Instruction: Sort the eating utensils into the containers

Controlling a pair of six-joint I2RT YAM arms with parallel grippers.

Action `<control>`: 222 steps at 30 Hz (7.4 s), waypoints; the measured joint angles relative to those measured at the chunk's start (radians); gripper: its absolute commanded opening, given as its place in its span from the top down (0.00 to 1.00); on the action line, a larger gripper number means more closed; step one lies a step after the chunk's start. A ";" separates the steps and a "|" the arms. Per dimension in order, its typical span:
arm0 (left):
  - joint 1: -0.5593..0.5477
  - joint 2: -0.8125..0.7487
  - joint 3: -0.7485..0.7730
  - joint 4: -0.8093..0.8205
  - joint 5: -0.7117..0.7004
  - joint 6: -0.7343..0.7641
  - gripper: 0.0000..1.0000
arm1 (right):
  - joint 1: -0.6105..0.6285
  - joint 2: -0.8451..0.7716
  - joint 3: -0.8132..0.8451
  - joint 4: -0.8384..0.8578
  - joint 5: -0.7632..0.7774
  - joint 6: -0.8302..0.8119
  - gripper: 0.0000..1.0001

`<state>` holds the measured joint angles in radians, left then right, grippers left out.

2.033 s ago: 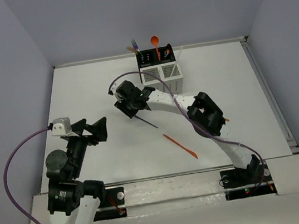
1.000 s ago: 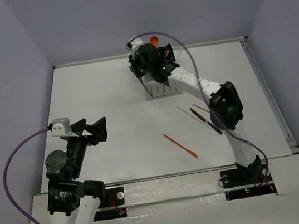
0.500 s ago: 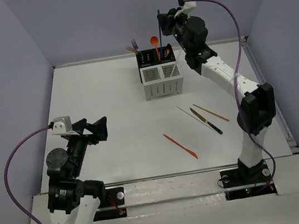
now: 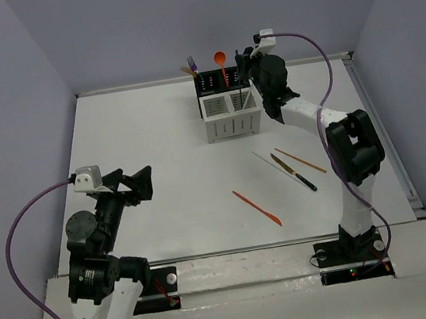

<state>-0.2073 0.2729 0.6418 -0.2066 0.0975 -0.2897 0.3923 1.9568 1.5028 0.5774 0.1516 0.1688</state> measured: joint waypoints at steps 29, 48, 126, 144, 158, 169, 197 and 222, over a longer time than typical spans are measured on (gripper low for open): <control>0.004 -0.031 0.000 0.000 0.001 0.000 0.01 | -0.006 -0.477 -0.396 -0.081 0.047 0.087 0.78; -0.089 -0.124 0.000 -0.001 -0.025 0.000 0.01 | -0.007 -0.621 -0.670 -0.919 -0.019 0.190 0.63; -0.071 -0.078 0.000 -0.008 -0.045 0.000 0.01 | 0.055 -0.079 0.051 0.004 0.357 -0.046 0.93; -0.053 -0.066 0.000 -0.008 -0.044 0.000 0.01 | 0.021 0.006 -0.056 0.090 0.337 -0.024 0.72; -0.053 -0.067 0.000 -0.008 -0.031 0.000 0.01 | 0.021 -0.303 -0.183 -0.204 0.251 0.058 0.58; -0.068 -0.090 0.000 -0.008 -0.026 0.000 0.01 | 0.165 -0.528 -0.442 -0.640 -0.001 0.146 0.66; -0.068 -0.093 0.000 -0.007 -0.026 0.000 0.01 | 0.614 -0.498 -0.650 -1.167 -0.151 0.349 0.28; -0.068 -0.093 0.000 -0.007 -0.026 0.000 0.01 | 0.516 -0.521 -0.768 -0.990 0.114 0.589 0.03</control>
<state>-0.2752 0.1795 0.6418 -0.2138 0.0711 -0.2901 0.9081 1.4353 0.7353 -0.4122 0.2653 0.7582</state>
